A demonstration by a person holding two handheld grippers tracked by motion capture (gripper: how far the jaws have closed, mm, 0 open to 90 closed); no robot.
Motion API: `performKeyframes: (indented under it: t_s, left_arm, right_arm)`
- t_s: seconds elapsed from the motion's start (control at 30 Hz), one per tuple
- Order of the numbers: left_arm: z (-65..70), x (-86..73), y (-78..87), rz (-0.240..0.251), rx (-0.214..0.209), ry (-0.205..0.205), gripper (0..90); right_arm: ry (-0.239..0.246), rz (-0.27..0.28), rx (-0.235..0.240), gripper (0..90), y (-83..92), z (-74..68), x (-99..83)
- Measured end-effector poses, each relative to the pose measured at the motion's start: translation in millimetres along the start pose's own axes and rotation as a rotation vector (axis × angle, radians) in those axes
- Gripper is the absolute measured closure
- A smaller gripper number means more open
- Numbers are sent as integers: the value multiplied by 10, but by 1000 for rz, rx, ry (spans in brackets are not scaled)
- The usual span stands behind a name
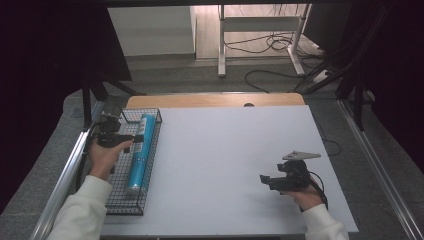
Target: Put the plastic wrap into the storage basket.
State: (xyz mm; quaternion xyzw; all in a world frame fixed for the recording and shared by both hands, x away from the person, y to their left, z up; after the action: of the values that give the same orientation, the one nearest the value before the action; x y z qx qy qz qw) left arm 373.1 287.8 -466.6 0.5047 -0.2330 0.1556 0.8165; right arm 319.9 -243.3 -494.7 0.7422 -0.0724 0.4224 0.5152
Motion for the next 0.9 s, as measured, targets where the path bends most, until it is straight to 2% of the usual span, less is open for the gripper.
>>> performKeyframes:
  t_s: [0.1, 0.33, 0.43, 0.5, 0.67, 0.83, 0.87, 0.9]
  left_arm:
    - [72, -59, 62, 13, -23, -23, 256]
    - [331, -264, 250, 56, -44, -153, 219]
    - [433, -359, 298, 73, -79, -193, 215]
    - [526, -432, 312, 75, -94, -234, 213]
    - [701, -602, 321, 90, -167, -281, 210]
    - [824, -789, 347, 97, -181, -326, 212]
    - [892, -891, 353, 76, -170, -365, 210]
    - [892, -891, 353, 76, -170, -365, 208]
  right_arm:
    - [-3, -3, -1, 147, -1, 11, -13]
    - [9, 19, 5, 146, 36, -1, -19]
    - [27, 36, 3, 147, 56, -15, -22]
    - [35, 44, 7, 146, 71, -27, -24]
    - [47, 53, -4, 147, 86, -25, -32]
    - [54, 60, -10, 147, 110, -8, -61]
    - [57, 60, -15, 147, 118, 1, -81]
    - [57, 60, -15, 147, 118, 1, -81]
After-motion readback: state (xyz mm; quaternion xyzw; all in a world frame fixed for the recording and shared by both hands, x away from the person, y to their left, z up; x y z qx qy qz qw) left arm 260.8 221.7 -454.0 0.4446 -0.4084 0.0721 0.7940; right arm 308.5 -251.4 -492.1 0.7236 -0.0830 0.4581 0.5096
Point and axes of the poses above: each handheld gripper's, and its own axes: y roughly backward along the jaws, x roughly out of its top, z roughly to its right, the point moved 2 cm from there along -y, roughly forward along the jaws, and after that the axes turned 5 degrees about -x, right-handed, at the moved point
